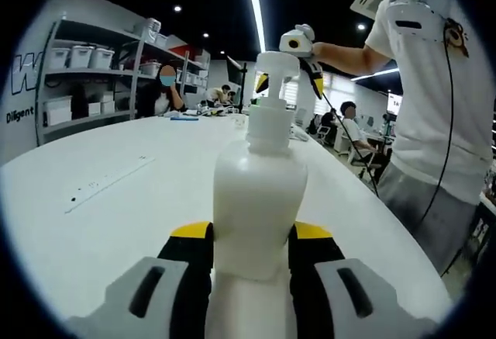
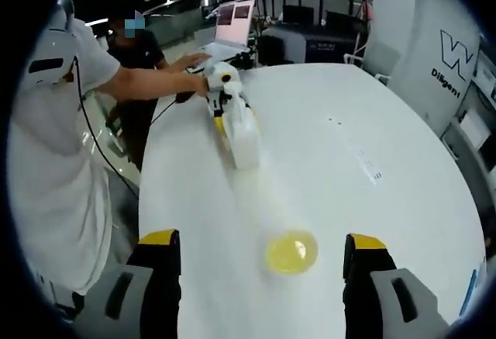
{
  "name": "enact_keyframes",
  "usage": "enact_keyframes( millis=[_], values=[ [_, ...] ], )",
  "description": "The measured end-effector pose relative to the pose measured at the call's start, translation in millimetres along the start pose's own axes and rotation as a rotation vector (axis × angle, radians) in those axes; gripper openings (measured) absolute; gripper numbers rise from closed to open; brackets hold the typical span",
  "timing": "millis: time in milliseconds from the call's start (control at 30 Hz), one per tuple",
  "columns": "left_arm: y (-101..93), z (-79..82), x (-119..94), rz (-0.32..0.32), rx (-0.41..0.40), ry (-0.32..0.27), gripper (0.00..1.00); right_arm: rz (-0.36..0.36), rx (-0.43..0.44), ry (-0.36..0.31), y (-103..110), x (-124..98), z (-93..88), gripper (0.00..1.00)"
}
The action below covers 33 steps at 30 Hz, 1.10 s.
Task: Hold the bottle steady, press the pump all the way down and release, and repeat the specified number of times to dispense into the cup
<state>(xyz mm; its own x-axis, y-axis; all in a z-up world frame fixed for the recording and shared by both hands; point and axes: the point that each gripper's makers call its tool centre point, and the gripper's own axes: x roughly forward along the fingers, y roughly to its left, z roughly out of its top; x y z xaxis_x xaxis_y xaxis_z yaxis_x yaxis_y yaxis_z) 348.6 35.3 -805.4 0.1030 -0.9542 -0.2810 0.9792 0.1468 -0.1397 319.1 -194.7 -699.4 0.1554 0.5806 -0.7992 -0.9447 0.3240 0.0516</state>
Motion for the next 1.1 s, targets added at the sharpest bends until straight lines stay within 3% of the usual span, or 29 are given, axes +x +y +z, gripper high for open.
enact_keyframes(
  millis=[67, 600, 700, 867, 900, 933, 967, 1000, 1067, 1100],
  values=[
    [2.0, -1.6, -3.1, 0.003, -0.002, 0.000, 0.36, 0.007, -0.011, -0.007, 2.0, 0.6, 1.3, 0.86],
    [11.4, -13.6, -31.2, 0.037, -0.027, 0.000, 0.36, 0.008, 0.008, 0.000, 0.3, 3.7, -0.6, 0.88],
    [11.3, -15.1, -36.4, 0.058, -0.049, -0.010, 0.36, -0.003, 0.007, -0.052, -1.4, 4.0, 3.4, 0.92],
    [7.6, -17.2, -42.8, 0.068, -0.067, -0.025, 0.36, 0.009, 0.021, -0.086, 2.7, 7.3, -1.3, 0.94],
    [7.3, -16.7, -43.0, 0.071, -0.068, -0.028, 0.38, 0.010, 0.023, -0.086, 2.9, 7.5, -2.3, 0.94],
    [2.5, -1.4, -44.2, 0.054, -0.106, -0.110, 0.42, 0.016, 0.029, -0.095, 2.7, 7.1, -4.0, 0.93],
    [3.5, 0.1, -45.1, 0.063, -0.115, -0.116, 0.50, 0.011, 0.029, -0.098, 1.8, 6.9, -3.9, 0.95],
    [10.4, -3.8, -49.6, 0.100, -0.091, -0.085, 0.55, 0.005, 0.038, -0.113, -0.1, 5.5, -4.0, 0.97],
    [3.4, 0.5, -50.8, 0.069, -0.127, -0.104, 0.53, 0.009, 0.024, -0.143, 1.1, 3.2, -1.9, 0.97],
    [2.7, 1.3, -51.7, 0.083, -0.098, -0.093, 0.55, 0.008, 0.011, -0.152, 0.9, 1.6, -2.6, 0.99]
  ],
)
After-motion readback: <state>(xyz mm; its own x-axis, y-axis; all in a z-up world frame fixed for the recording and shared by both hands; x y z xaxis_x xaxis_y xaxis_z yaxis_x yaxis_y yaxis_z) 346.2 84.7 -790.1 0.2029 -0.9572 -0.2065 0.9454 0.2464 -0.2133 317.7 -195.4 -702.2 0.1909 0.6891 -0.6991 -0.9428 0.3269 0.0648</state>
